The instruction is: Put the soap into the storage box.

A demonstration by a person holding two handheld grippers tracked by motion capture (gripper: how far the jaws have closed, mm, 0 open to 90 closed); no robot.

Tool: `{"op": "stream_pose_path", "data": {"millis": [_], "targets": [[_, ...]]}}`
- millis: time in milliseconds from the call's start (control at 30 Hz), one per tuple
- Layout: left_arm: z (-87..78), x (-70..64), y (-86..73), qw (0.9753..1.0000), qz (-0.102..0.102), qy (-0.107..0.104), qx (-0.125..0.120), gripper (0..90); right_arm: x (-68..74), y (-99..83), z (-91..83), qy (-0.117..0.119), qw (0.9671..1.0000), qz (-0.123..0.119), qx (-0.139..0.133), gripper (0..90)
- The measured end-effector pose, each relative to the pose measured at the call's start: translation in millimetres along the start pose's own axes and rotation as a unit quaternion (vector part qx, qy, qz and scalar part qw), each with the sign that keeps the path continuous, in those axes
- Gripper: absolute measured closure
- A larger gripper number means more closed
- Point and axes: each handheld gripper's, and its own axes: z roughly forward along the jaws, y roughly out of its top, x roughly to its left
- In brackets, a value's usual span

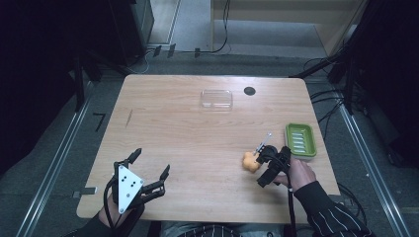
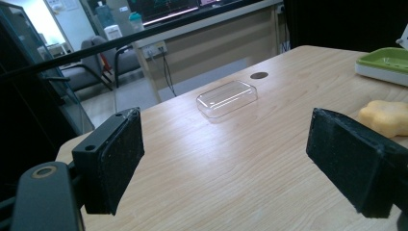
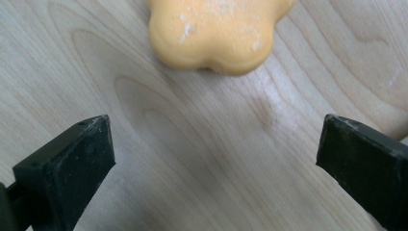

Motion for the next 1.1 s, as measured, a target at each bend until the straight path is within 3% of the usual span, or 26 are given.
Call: {"op": "stream_pose_path", "data": {"millis": [200, 267, 400, 533, 733, 933, 1100], "targets": [[-0.1, 0.2, 0.0, 1.0000, 0.000, 0.001, 0.000, 13.5, 0.6, 11.1, 3.6, -0.004, 1.0000, 0.003, -0.001, 2.4], [-0.1, 0.3, 0.0, 1.0000, 0.000, 0.001, 0.000, 13.5, 1.7, 15.0, 5.5, -0.017, 0.9998, 0.010, -0.005, 10.9], [-0.3, 0.3, -0.1, 1.0000, 0.000, 0.001, 0.000, 13.5, 0.8, 22.2, 5.5, -0.010, 0.9999, 0.011, -0.007, 15.1], [-0.3, 0.5, -0.2, 1.0000, 0.000, 0.001, -0.001, 13.5, 0.6, 27.5, 6.5, -0.002, 0.9999, 0.008, -0.010, 28.6], [-0.3, 0.6, -0.4, 1.0000, -0.001, 0.001, -0.002, 13.5, 1.5, 31.7, 7.1, 0.006, 0.9999, 0.002, -0.008, 38.5], [-0.6, 0.5, -0.3, 1.0000, -0.001, 0.001, -0.002, 13.5, -1.0, 31.0, 6.9, 0.009, 0.9996, -0.025, -0.006, 40.0], [-0.4, 0.5, -0.3, 1.0000, 0.000, 0.001, -0.001, 13.5, -4.7, 30.7, 6.9, 0.015, 0.9997, -0.021, -0.001, 37.3]]}}
